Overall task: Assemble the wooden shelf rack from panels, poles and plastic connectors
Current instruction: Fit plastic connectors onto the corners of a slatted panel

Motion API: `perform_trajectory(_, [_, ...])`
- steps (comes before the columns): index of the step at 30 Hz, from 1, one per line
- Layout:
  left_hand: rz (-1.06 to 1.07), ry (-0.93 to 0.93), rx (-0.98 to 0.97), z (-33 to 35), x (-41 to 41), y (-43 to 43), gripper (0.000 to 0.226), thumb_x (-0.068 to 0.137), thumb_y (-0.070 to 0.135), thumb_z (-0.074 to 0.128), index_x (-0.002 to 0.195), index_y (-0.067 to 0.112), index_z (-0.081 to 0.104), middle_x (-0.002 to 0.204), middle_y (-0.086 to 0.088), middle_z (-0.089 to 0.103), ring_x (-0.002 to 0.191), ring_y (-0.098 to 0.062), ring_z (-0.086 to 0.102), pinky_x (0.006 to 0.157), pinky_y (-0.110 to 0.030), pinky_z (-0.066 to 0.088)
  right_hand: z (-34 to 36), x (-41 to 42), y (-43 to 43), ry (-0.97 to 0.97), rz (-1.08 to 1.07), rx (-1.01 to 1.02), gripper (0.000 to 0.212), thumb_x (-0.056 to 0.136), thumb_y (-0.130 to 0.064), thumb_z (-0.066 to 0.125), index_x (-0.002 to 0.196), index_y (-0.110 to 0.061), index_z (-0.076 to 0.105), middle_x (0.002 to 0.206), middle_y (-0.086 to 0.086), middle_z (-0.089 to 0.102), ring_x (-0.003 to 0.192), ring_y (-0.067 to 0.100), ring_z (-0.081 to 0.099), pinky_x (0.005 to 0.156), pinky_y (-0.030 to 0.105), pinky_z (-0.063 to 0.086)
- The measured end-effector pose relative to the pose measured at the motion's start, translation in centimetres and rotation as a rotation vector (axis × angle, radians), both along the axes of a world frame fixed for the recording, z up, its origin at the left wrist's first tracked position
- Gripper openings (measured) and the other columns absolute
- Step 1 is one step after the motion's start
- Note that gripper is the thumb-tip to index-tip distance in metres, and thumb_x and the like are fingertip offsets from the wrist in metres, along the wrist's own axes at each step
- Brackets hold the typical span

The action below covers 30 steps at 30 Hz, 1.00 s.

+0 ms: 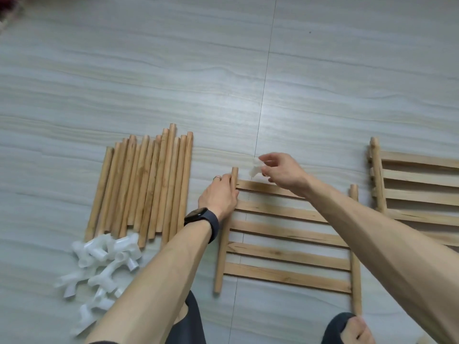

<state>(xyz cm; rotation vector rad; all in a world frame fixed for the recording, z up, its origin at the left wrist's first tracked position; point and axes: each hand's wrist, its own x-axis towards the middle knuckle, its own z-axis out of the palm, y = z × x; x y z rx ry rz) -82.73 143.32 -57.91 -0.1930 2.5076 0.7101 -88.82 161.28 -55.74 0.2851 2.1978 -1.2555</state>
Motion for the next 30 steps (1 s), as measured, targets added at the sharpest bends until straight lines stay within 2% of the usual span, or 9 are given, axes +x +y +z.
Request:
perform_trajectory(2, [0.047,0.013,0.070,-0.5,0.4,0.0,0.041,0.101,0.031,0.053,0.139,0.018,0.046,0.120,-0.006,0.055,0.107,-0.031,0.057,0.093,-0.045,0.049,-0.3,-1.6,-0.8,0.044,0.012,0.039,0.036,0.100,-0.006,0.053,0.135,-0.007,0.062,0.133,0.006,0.065,0.105,0.014,0.058,0.107,0.036,0.048])
perform_trajectory(5, [0.067,0.035,0.126,-1.0,0.8,-0.1,0.040,0.100,0.030,0.055,0.137,0.020,0.047,0.114,-0.004,0.056,0.104,-0.028,0.057,0.092,-0.044,0.048,-1.1,-3.3,-1.7,0.031,0.011,0.032,0.039,0.101,-0.003,0.051,0.139,-0.004,0.058,0.138,0.010,0.062,0.107,0.012,0.056,0.108,0.032,0.046])
perform_trajectory(7, [0.075,0.032,0.158,-1.4,0.8,-0.2,0.040,0.099,0.030,0.056,0.137,0.022,0.048,0.113,-0.003,0.057,0.104,-0.027,0.057,0.092,-0.044,0.049,-1.8,-3.7,-2.0,-0.026,0.032,0.018,0.039,0.102,-0.003,0.049,0.140,-0.003,0.058,0.128,0.010,0.065,0.099,0.011,0.059,0.094,0.023,0.052])
perform_trajectory(9, [0.086,0.033,0.187,-1.7,0.8,-0.4,0.040,0.098,0.030,0.058,0.136,0.023,0.049,0.110,-0.002,0.057,0.103,-0.026,0.057,0.092,-0.044,0.049,-2.4,-3.8,-2.2,-0.095,0.058,0.003,0.039,0.101,-0.001,0.048,0.138,-0.002,0.059,0.108,0.011,0.066,0.083,0.012,0.057,0.073,0.018,0.047])
perform_trajectory(12, [0.091,0.036,0.220,-2.1,0.9,-0.6,0.040,0.097,0.030,0.060,0.136,0.024,0.050,0.105,-0.001,0.057,0.099,-0.023,0.056,0.091,-0.044,0.049,-3.0,-4.2,-2.4,-0.136,0.019,-0.052,0.035,0.102,0.001,0.048,0.134,0.001,0.061,0.101,0.014,0.065,0.074,0.015,0.056,0.067,0.020,0.047])
perform_trajectory(15, [0.090,0.035,0.245,-2.3,0.8,-0.2,0.039,0.097,0.030,0.060,0.134,0.023,0.051,0.105,-0.002,0.057,0.099,-0.024,0.056,0.091,-0.043,0.048,-3.1,-4.5,-3.0,-0.155,-0.007,-0.121,0.029,0.102,0.002,0.050,0.128,0.004,0.064,0.100,0.015,0.064,0.069,0.014,0.054,0.067,0.021,0.048])
perform_trajectory(20, [0.134,0.019,0.257,-2.5,0.7,0.3,0.036,0.095,0.028,0.060,0.130,0.024,0.053,0.107,-0.003,0.059,0.101,-0.025,0.057,0.091,-0.043,0.049,-3.1,-4.6,-3.2,-0.170,0.084,-0.103,0.021,0.093,-0.009,0.072,0.114,-0.003,0.075,0.088,0.008,0.066,0.069,0.013,0.057,0.072,0.026,0.047])
perform_trajectory(26, [0.278,0.059,0.305,-3.1,1.2,0.8,0.032,0.092,0.023,0.062,0.124,0.027,0.059,0.097,0.003,0.061,0.098,-0.017,0.055,0.088,-0.036,0.047,-3.5,-3.7,-3.3,-0.093,0.155,0.001,0.027,0.098,-0.007,0.059,0.099,-0.028,0.076,0.087,0.003,0.062,0.079,0.019,0.050,0.074,0.032,0.041])
perform_trajectory(30, [0.273,0.059,0.314,-3.0,0.8,0.4,0.035,0.093,0.022,0.063,0.127,0.025,0.058,0.095,0.003,0.062,0.100,-0.018,0.055,0.090,-0.038,0.047,-3.4,-3.3,-3.6,-0.007,0.245,0.148,0.037,0.100,-0.009,0.048,0.121,-0.024,0.074,0.082,-0.019,0.065,0.077,0.007,0.058,0.072,0.017,0.041])
